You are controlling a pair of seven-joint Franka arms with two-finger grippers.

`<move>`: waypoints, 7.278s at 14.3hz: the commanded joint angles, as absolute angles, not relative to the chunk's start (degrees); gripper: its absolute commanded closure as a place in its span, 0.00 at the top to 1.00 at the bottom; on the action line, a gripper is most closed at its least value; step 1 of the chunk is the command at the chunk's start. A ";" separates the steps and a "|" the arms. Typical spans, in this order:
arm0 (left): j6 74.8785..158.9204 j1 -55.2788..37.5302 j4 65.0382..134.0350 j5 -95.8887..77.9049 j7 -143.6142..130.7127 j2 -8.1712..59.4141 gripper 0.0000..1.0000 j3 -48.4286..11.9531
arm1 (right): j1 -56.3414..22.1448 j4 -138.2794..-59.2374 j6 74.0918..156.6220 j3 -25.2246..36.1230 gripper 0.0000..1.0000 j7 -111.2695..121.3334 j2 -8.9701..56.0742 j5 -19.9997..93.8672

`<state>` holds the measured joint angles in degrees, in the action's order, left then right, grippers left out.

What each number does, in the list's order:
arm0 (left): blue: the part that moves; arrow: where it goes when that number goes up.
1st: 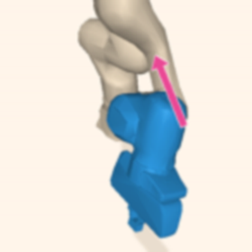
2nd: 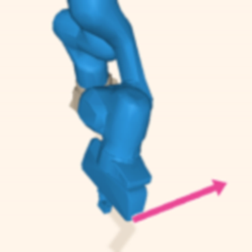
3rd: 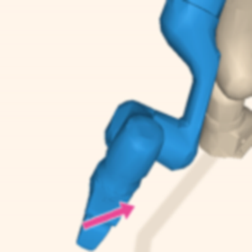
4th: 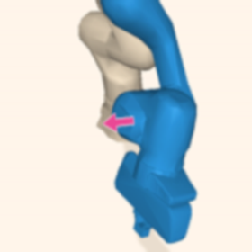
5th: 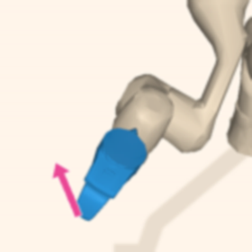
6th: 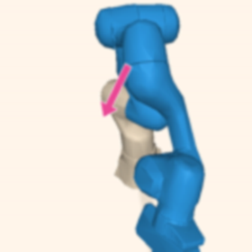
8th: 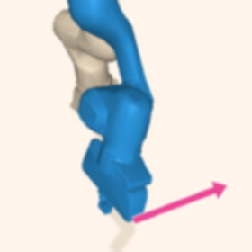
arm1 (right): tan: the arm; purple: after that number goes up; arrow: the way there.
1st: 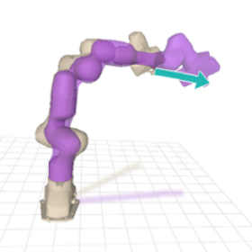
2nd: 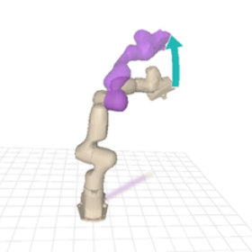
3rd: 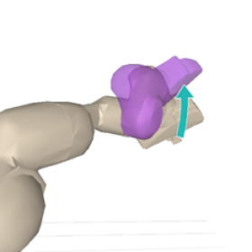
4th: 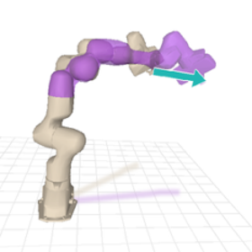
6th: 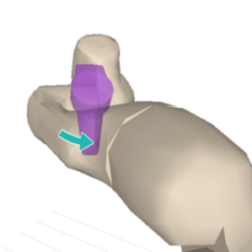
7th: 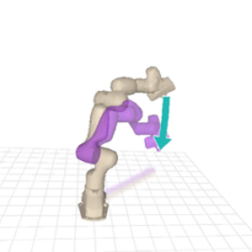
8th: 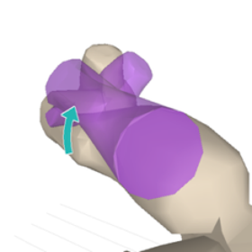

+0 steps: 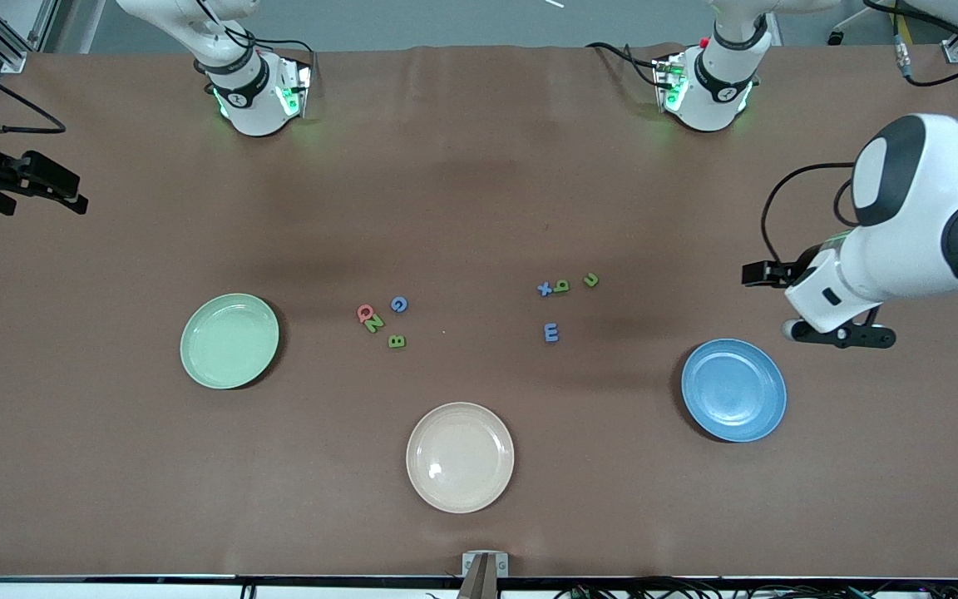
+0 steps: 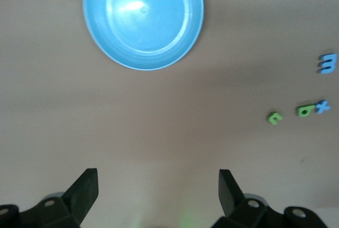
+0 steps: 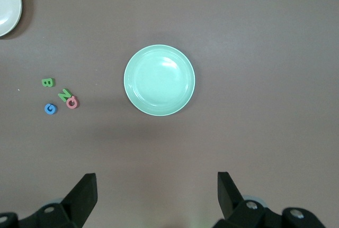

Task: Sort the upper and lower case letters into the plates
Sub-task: 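Move the left gripper and the right gripper toward the foam letters, then grasp the green n with the left gripper while the right gripper grasps B, then drop the n in the blue plate while the right gripper carries B, then grasp the green b with the left gripper while the right gripper grasps N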

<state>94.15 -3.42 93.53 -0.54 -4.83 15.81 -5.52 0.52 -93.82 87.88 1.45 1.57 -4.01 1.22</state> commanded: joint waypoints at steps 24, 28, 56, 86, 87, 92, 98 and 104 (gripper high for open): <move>138.86 -10.72 123.05 -2.90 -58.52 22.14 0.80 -19.69 | -20.91 -95.45 124.35 1.32 1.00 -25.03 29.52 10.02; 141.85 -12.66 123.22 -2.64 -62.05 24.61 0.70 -19.60 | -24.43 -95.27 129.02 1.49 1.00 -27.25 34.09 9.15; 141.51 -11.78 120.94 -2.55 -62.05 28.57 0.01 -19.16 | -32.87 -96.59 138.43 1.76 0.71 -42.10 41.75 -1.67; 120.41 10.63 100.63 20.30 -49.36 31.82 1.00 -28.64 | -5.54 -113.27 124.61 1.32 0.01 2.20 21.10 0.26; 120.41 10.55 100.98 20.30 -52.87 31.82 1.00 -29.87 | -5.54 -115.29 126.80 1.32 0.01 2.28 20.83 0.35; 121.37 10.11 103.97 20.30 -67.30 32.52 0.98 -34.62 | -5.54 -121.99 134.82 1.49 0.05 2.29 21.71 2.29; 124.44 6.34 106.52 20.30 -80.74 32.78 0.89 -35.60 | -5.97 -121.03 134.38 1.41 1.00 1.15 21.62 2.37; 131.22 1.68 111.62 21.36 -92.45 31.99 0.85 -35.60 | -15.63 -115.32 134.74 0.70 1.00 -18.34 21.97 4.39</move>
<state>129.49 2.48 109.29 20.55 -89.21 33.65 -35.64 -12.18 -116.02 134.52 0.50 -12.70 22.74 3.59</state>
